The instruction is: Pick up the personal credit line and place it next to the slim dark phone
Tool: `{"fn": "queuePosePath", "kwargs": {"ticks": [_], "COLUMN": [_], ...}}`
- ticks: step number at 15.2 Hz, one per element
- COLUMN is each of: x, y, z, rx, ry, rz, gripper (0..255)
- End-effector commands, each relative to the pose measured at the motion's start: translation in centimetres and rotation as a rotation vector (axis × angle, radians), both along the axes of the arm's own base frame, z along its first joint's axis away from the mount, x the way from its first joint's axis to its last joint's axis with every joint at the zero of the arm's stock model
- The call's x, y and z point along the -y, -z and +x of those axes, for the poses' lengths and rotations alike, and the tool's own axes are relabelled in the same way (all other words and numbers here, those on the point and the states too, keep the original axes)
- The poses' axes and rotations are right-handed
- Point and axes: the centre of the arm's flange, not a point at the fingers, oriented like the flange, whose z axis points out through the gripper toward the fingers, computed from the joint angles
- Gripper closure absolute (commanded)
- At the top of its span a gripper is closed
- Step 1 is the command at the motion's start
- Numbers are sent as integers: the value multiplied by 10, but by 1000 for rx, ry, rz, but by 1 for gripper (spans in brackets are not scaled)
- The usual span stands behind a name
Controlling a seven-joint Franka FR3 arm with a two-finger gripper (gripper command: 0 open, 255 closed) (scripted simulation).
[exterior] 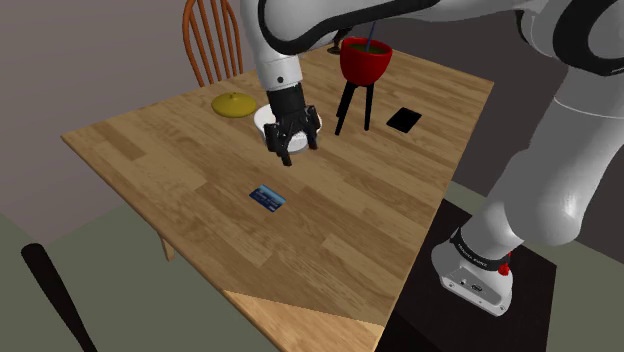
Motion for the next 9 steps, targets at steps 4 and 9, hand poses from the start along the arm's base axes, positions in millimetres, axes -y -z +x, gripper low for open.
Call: {"fn": "queuePosePath", "kwargs": {"ticks": [4,9], "x": [-58,-90], "y": [47,83], "z": [27,33], "rx": [-85,-133], "ry": [-47,-74], "rz": [-20,-32], "gripper": [0,0]}}
